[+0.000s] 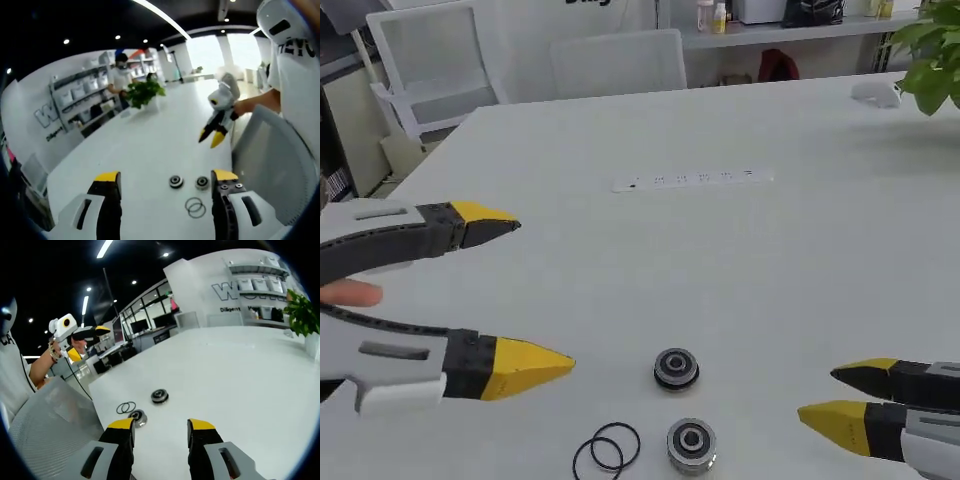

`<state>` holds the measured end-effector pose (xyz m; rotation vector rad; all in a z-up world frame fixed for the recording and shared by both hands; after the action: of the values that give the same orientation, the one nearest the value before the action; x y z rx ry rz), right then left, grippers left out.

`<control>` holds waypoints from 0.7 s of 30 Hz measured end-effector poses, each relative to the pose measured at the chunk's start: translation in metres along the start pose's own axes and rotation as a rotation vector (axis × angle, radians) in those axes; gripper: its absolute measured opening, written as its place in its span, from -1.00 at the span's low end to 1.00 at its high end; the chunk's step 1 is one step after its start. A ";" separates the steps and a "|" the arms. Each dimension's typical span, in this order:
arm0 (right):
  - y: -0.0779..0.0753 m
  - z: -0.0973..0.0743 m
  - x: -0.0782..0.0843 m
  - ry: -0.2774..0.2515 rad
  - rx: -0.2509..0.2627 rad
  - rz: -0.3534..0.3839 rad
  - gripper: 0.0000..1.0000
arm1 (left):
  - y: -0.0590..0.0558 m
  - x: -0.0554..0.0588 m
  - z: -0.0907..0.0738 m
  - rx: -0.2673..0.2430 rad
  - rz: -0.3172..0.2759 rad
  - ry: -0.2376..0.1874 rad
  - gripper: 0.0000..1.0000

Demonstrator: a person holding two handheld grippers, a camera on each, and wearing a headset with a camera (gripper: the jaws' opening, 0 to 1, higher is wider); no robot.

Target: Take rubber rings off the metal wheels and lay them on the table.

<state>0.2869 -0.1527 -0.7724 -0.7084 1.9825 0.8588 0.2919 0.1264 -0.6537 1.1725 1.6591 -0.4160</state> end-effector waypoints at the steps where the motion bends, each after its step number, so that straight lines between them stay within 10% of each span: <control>1: -0.001 0.000 0.000 0.000 -0.001 0.000 -0.20 | 0.001 0.000 0.002 -0.003 0.001 -0.001 0.49; 21: -0.013 0.020 -0.008 0.027 -0.021 -0.008 -0.22 | 0.011 0.008 0.049 -0.058 -0.047 -0.036 0.29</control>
<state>0.3098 -0.1439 -0.7782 -0.7425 1.9956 0.8704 0.3276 0.0996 -0.6784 1.0788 1.6593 -0.4139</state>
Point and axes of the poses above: the centre of the closed fingertips' face, and the gripper's own axes: z roughly forward along the fingers, y roughly to its left, x roughly out of its underside, the point moved 7 cm from there along -z, roughly backward along the fingers
